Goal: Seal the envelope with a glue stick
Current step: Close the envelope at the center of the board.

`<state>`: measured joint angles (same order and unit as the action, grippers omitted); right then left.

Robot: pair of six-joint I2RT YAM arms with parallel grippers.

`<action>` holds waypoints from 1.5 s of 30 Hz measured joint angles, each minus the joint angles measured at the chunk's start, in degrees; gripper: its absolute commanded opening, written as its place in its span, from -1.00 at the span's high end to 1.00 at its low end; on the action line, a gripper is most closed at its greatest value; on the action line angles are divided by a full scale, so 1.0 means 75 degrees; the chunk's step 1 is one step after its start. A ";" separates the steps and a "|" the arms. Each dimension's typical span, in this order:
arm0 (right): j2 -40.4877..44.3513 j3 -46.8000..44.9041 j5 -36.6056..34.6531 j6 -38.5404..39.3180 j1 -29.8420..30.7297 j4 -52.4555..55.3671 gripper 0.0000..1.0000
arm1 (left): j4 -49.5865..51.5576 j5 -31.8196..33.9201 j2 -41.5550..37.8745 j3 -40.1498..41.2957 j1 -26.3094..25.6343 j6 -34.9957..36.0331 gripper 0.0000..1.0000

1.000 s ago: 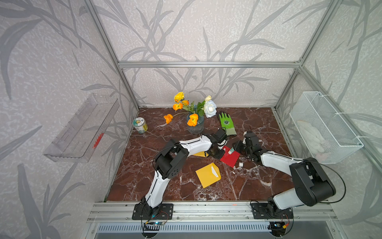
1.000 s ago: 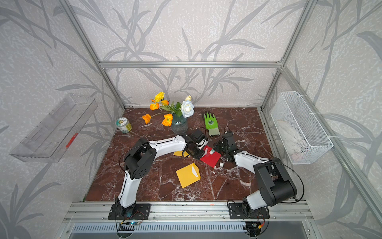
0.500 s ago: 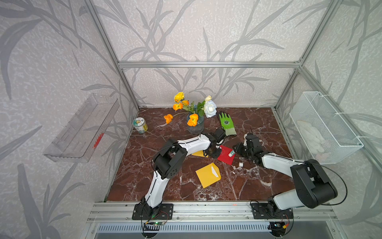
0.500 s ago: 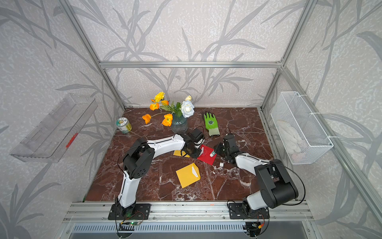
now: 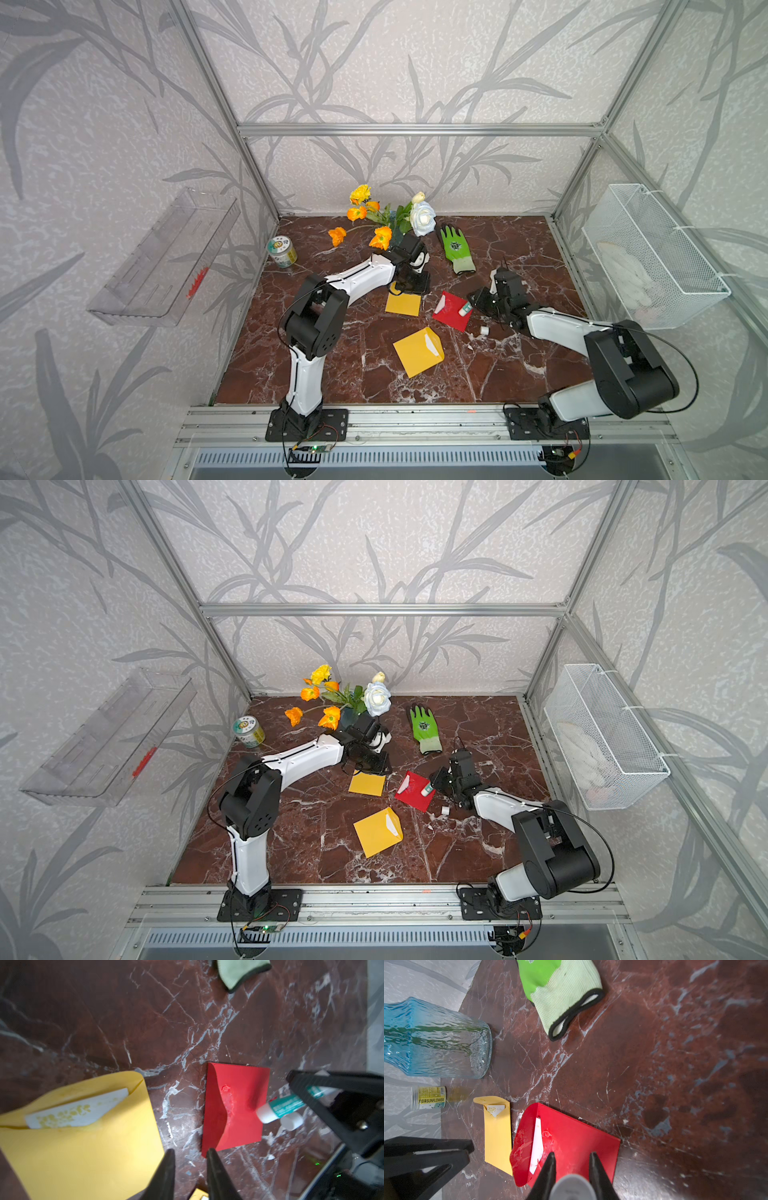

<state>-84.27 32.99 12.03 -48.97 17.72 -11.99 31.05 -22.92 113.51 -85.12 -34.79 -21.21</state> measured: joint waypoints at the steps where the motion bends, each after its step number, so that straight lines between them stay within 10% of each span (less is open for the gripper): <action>1: 0.0000 -0.0038 0.0079 -0.0093 -0.0035 -0.0035 1.00 | -0.0026 -0.0076 0.0020 0.0003 -0.0015 -0.0061 0.71; 45: -0.0391 -0.0329 0.1157 -0.0959 -0.0242 -0.0848 1.00 | -0.0650 -0.0638 0.0892 -0.0082 -0.0560 -0.0641 0.60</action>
<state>-87.20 30.52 20.71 -56.16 15.90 -18.35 26.17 -27.70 120.20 -85.73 -38.98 -26.02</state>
